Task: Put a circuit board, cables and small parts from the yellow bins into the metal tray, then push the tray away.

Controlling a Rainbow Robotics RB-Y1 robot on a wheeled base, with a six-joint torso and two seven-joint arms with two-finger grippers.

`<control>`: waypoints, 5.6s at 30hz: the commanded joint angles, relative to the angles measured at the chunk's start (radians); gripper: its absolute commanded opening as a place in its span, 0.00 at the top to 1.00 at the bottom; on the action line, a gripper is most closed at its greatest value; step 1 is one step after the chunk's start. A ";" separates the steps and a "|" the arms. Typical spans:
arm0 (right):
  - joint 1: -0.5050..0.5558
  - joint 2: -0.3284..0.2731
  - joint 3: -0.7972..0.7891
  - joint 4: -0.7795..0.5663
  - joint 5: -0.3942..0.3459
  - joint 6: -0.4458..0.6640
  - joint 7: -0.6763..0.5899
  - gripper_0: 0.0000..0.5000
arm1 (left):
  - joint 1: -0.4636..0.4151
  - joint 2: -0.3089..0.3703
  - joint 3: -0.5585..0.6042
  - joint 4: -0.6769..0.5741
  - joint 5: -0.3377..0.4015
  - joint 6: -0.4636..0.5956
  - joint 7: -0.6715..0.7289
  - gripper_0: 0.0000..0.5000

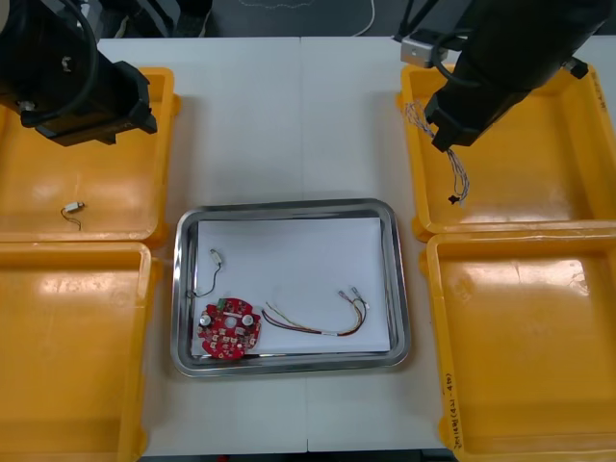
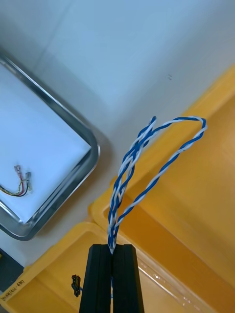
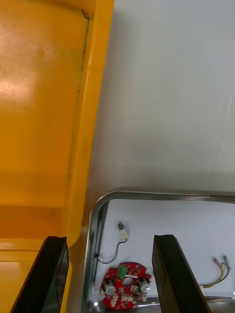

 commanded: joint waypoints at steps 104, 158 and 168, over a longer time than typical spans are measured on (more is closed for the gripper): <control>-0.007 0.217 0.465 -0.331 0.200 -0.195 0.034 0.00 | 0.195 0.077 -0.062 0.652 -0.059 -0.530 -0.909 0.00; 0.528 -0.291 -0.316 -0.553 -0.104 0.086 -0.379 0.00 | 0.155 0.068 0.226 0.246 -0.074 -0.064 -0.825 1.00; 0.639 -0.306 -0.411 -0.586 -0.059 0.085 -0.457 0.00 | 0.155 0.062 0.237 0.100 -0.053 0.006 -0.669 1.00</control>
